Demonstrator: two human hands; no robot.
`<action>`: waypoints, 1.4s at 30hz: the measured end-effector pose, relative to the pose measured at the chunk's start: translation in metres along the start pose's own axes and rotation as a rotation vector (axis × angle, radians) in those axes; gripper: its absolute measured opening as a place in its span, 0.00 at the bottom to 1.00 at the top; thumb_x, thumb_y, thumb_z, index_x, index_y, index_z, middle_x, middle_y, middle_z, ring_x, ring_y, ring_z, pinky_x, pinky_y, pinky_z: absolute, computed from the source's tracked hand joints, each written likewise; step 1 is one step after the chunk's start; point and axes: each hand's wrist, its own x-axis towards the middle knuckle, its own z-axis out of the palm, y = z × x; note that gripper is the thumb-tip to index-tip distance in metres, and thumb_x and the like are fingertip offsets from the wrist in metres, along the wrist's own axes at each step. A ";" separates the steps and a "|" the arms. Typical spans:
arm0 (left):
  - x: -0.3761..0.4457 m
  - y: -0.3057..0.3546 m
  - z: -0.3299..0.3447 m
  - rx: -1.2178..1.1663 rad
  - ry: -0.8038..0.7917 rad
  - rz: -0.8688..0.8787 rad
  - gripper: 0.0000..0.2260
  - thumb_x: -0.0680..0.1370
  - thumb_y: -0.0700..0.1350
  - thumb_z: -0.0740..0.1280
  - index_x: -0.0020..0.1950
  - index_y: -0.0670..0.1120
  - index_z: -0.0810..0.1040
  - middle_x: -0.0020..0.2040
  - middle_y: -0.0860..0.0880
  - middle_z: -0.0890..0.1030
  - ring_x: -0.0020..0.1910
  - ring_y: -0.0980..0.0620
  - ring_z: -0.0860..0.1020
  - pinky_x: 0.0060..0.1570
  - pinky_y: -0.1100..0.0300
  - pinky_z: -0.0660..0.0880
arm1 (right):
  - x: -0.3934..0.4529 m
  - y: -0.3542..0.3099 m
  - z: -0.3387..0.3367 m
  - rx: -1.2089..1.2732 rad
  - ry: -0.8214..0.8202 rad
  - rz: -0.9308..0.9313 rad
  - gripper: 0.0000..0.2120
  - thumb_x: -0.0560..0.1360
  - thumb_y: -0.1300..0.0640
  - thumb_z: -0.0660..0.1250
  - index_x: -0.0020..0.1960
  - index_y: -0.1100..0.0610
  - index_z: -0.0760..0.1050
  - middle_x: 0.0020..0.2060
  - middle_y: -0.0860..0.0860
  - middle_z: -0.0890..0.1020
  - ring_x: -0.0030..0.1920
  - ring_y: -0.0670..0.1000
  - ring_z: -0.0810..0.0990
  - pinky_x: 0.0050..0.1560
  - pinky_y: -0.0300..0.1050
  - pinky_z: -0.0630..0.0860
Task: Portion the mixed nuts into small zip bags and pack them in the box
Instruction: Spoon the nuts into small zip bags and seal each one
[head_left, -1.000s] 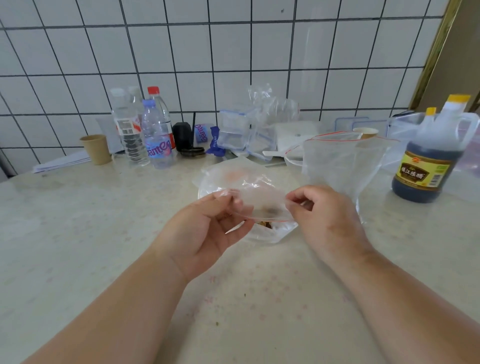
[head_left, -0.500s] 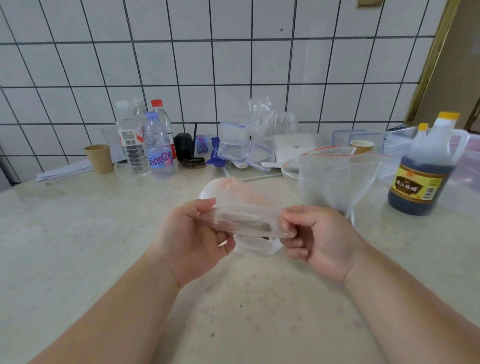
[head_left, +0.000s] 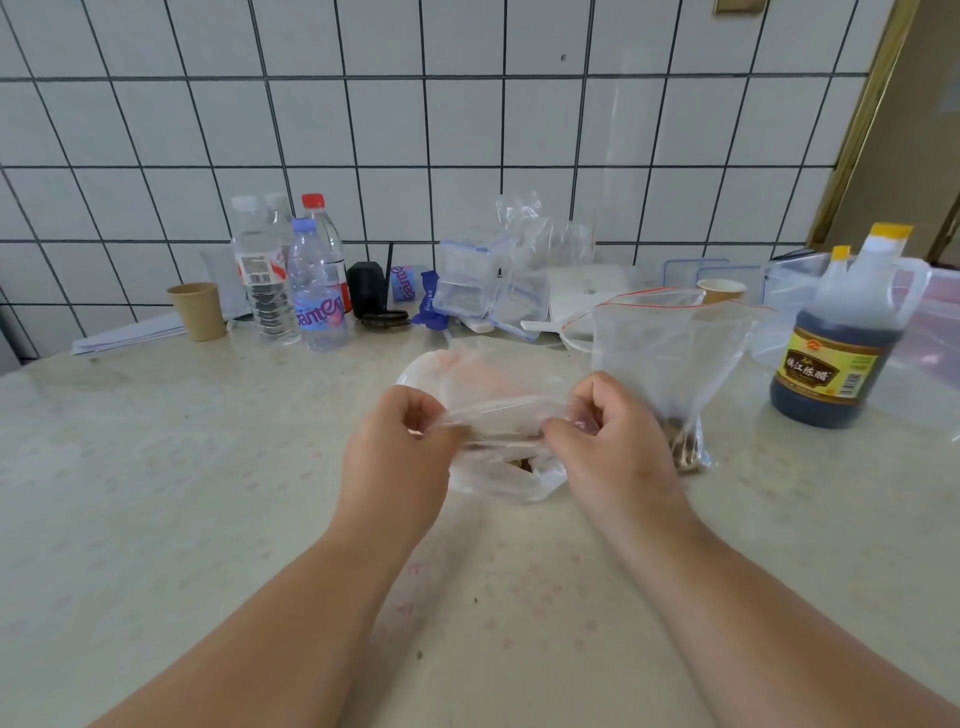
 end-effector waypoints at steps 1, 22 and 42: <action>0.002 -0.001 -0.002 -0.001 0.025 0.001 0.05 0.74 0.46 0.72 0.43 0.54 0.78 0.39 0.60 0.83 0.30 0.56 0.81 0.25 0.66 0.70 | -0.001 -0.001 0.000 -0.036 0.037 -0.025 0.09 0.67 0.59 0.66 0.36 0.49 0.65 0.27 0.40 0.70 0.27 0.42 0.67 0.28 0.32 0.65; 0.016 0.003 -0.025 -1.044 -0.630 -0.598 0.06 0.70 0.42 0.69 0.41 0.44 0.86 0.47 0.44 0.85 0.44 0.43 0.84 0.51 0.40 0.80 | 0.010 -0.007 -0.019 0.615 -0.317 0.454 0.04 0.72 0.65 0.71 0.38 0.59 0.82 0.31 0.51 0.81 0.29 0.47 0.74 0.30 0.39 0.74; 0.001 0.004 -0.011 0.065 -0.027 -0.017 0.05 0.75 0.45 0.76 0.44 0.50 0.80 0.36 0.53 0.85 0.29 0.58 0.85 0.27 0.67 0.72 | -0.003 -0.008 -0.006 0.231 -0.126 0.167 0.20 0.65 0.47 0.70 0.34 0.62 0.65 0.26 0.50 0.69 0.28 0.48 0.66 0.28 0.37 0.63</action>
